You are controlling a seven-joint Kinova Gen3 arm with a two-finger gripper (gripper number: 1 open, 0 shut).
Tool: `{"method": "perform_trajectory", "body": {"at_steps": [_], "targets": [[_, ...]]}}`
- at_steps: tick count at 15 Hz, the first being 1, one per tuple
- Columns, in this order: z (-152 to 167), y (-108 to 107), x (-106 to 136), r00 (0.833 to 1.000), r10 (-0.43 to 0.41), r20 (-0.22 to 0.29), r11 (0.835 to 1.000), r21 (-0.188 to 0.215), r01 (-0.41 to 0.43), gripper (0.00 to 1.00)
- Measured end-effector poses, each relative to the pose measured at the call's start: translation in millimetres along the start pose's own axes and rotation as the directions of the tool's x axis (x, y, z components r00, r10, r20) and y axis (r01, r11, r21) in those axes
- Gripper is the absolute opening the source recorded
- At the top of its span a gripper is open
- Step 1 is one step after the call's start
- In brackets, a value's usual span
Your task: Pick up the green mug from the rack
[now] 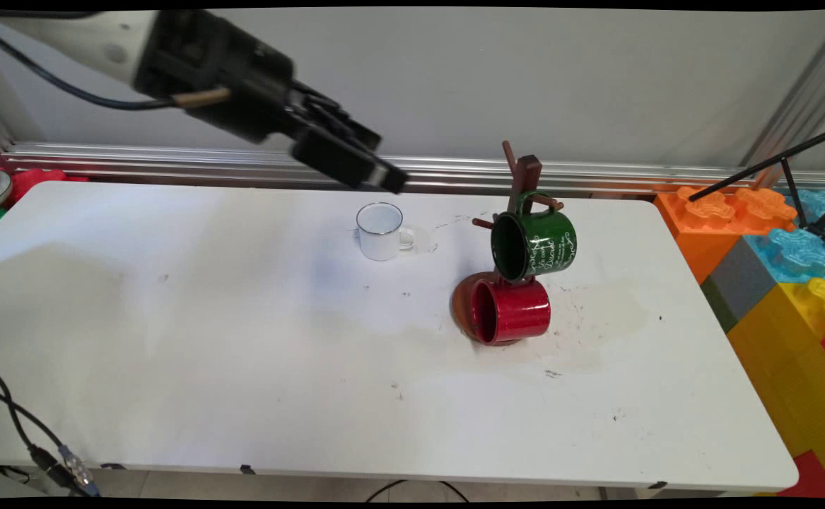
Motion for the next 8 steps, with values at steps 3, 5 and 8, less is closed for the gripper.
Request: {"method": "perform_trajectory", "body": {"at_steps": [3, 5, 8], "targets": [[27, 12, 7, 1.000, -0.011, -0.019, 1.000, 0.005, 0.011, 1.00], [42, 18, 8, 0.999, -0.014, -0.036, 1.000, 0.007, 0.014, 1.00], [61, 25, 5, 0.998, -0.018, -0.066, 1.000, 0.003, 0.019, 1.00]]}}
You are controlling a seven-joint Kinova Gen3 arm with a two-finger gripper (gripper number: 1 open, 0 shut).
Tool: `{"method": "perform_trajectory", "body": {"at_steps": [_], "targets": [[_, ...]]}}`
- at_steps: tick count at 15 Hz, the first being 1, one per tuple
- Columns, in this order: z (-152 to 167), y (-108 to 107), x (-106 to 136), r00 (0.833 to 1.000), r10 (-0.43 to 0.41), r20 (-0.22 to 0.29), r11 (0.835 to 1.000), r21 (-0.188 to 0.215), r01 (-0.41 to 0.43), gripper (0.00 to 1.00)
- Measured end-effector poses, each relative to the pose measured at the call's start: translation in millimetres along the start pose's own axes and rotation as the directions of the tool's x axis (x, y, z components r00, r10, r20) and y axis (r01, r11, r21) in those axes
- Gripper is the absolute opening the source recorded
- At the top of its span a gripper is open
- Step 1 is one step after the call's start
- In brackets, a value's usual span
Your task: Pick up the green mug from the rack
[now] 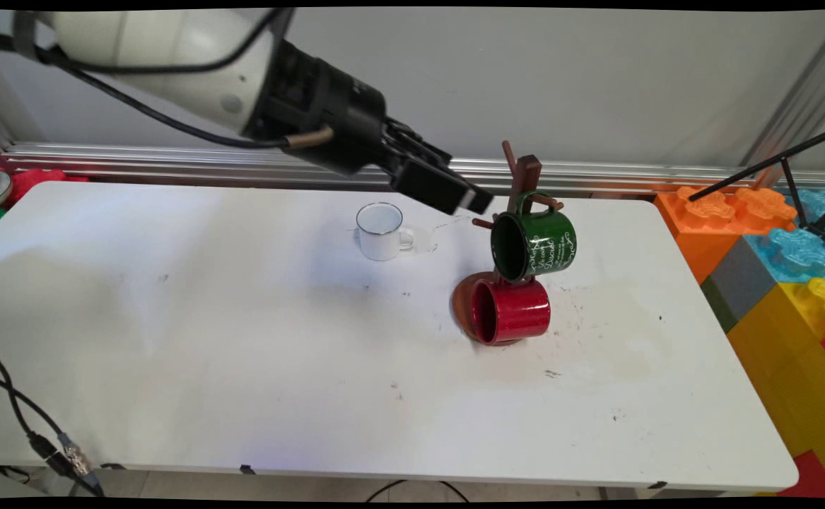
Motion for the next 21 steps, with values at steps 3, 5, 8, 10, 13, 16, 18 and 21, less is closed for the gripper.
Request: {"method": "perform_trajectory", "body": {"at_steps": [3, 5, 8, 10, 13, 16, 18, 21], "targets": [[16, 6, -12, 0.999, -0.005, -0.032, 1.000, -0.007, 0.005, 1.00], [24, 8, -22, 0.999, -0.012, -0.052, 1.000, -0.008, 0.011, 1.00], [33, 9, -36, 0.997, -0.026, -0.073, 1.000, -0.005, 0.026, 1.00], [39, 10, -47, 0.995, -0.039, -0.089, 0.999, -0.001, 0.039, 1.00], [48, 10, -63, 0.991, -0.061, -0.116, 0.998, 0.005, 0.062, 1.00], [55, 10, -77, 0.988, -0.079, -0.136, 0.997, 0.010, 0.081, 1.00], [60, 9, -83, 0.985, -0.089, -0.144, 0.996, 0.011, 0.092, 1.00], [72, 8, -93, 0.981, -0.110, -0.158, 0.994, 0.009, 0.112, 1.00]]}}
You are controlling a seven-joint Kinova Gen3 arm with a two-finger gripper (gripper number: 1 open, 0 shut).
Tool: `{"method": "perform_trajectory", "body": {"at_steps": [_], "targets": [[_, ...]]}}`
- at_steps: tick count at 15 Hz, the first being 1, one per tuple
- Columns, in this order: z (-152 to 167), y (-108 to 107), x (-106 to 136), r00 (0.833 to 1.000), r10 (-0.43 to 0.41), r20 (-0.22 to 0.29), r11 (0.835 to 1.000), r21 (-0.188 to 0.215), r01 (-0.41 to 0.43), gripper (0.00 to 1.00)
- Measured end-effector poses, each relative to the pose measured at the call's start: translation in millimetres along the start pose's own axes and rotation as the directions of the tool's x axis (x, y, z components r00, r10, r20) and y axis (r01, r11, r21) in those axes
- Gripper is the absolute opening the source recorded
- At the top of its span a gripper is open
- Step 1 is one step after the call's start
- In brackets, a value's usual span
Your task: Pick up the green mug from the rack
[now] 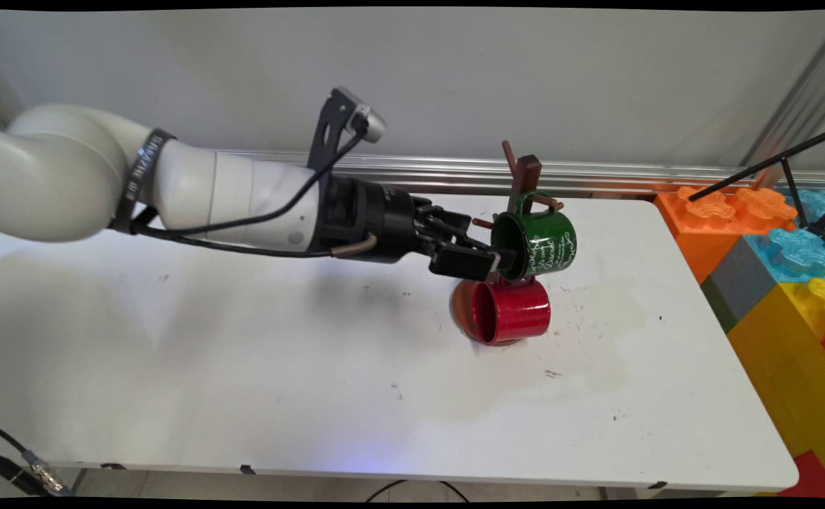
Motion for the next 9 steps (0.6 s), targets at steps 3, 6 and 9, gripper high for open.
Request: {"method": "perform_trajectory", "body": {"at_steps": [3, 6, 9], "targets": [[10, -1, -6, 1.000, -0.011, -0.010, 1.000, -0.001, 0.011, 1.00], [23, -3, -11, 1.000, -0.021, -0.021, 1.000, -0.006, 0.021, 1.00], [35, -4, -13, 0.999, -0.028, -0.031, 1.000, -0.010, 0.027, 1.00]]}}
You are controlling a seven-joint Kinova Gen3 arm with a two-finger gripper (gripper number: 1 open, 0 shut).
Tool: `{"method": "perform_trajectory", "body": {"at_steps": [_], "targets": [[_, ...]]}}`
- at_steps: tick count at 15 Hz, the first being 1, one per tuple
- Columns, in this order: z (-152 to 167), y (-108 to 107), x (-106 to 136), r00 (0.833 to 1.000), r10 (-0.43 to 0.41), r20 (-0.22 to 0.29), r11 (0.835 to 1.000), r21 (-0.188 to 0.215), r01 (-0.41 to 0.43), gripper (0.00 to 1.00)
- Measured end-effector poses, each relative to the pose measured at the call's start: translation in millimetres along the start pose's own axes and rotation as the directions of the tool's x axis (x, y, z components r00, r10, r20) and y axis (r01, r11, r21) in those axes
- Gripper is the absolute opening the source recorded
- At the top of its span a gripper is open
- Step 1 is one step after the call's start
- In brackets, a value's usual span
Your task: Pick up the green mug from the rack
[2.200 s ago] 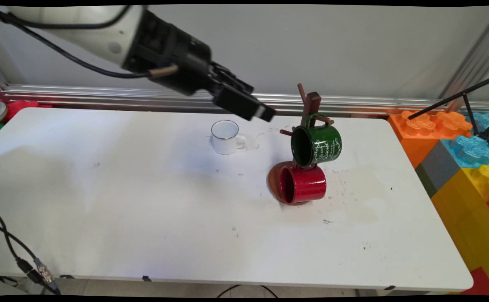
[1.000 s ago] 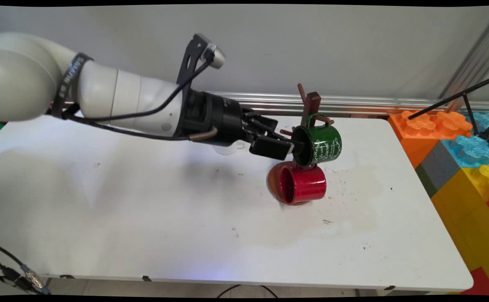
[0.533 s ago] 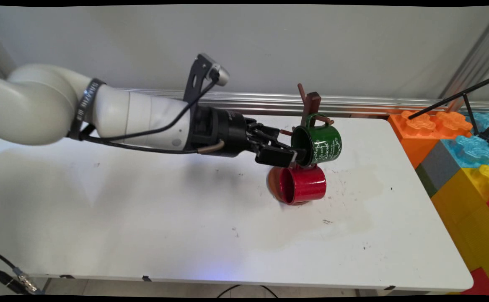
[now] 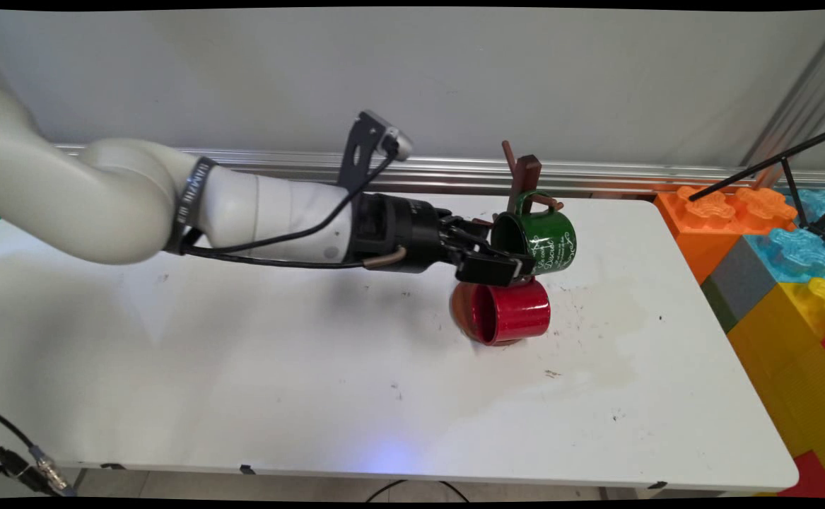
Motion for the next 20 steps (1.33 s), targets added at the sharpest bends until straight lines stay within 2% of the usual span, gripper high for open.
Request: {"method": "perform_trajectory", "body": {"at_steps": [6, 13, 14, 20], "targets": [[32, -2, -5, 1.000, -0.012, -0.014, 1.000, -0.012, 0.011, 1.00], [48, -2, -9, 1.000, -0.022, -0.017, 1.000, -0.023, 0.022, 1.00], [50, -2, -9, 1.000, -0.023, -0.017, 0.999, -0.024, 0.023, 0.00], [54, -2, -9, 0.999, -0.026, -0.022, 0.999, -0.030, 0.025, 0.00]]}}
